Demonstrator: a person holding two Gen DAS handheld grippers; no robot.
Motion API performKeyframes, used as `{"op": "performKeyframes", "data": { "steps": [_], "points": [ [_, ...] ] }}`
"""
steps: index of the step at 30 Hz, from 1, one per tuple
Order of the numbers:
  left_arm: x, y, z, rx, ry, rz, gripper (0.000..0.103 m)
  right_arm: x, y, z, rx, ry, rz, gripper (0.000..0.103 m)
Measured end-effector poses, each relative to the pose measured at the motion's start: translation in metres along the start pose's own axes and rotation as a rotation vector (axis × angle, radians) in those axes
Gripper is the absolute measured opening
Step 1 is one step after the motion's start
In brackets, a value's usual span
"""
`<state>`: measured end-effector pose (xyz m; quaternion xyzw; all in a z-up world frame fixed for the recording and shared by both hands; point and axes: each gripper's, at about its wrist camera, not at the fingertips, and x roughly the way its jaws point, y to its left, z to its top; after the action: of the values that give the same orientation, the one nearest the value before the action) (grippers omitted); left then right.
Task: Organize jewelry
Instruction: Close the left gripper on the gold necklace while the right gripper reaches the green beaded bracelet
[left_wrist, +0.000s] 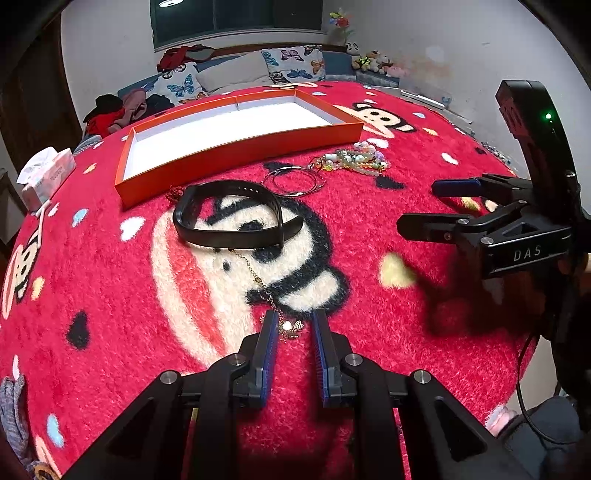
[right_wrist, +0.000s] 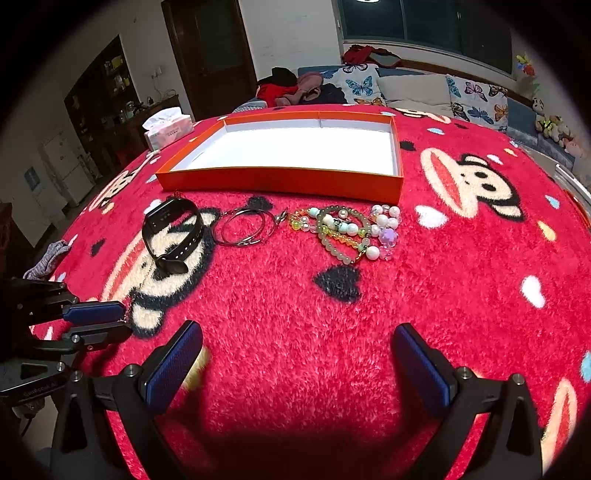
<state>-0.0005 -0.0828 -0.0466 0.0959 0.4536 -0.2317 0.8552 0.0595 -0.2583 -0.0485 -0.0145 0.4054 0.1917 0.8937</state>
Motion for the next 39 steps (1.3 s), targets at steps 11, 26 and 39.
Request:
{"op": "performKeyframes", "data": {
  "steps": [11,26,39],
  "points": [
    [0.003,-0.008,0.001,0.035,-0.015,0.019,0.014,0.002,-0.01,0.003,0.021,-0.003,0.02,0.103],
    [-0.006,0.0,0.006,-0.018,-0.055,-0.021,0.011,0.012,-0.029,0.029,0.004,0.027,-0.019,0.088],
    [-0.01,0.007,0.005,-0.039,-0.067,-0.04,0.011,0.03,-0.016,0.051,-0.082,0.054,0.031,0.044]
  ]
}}
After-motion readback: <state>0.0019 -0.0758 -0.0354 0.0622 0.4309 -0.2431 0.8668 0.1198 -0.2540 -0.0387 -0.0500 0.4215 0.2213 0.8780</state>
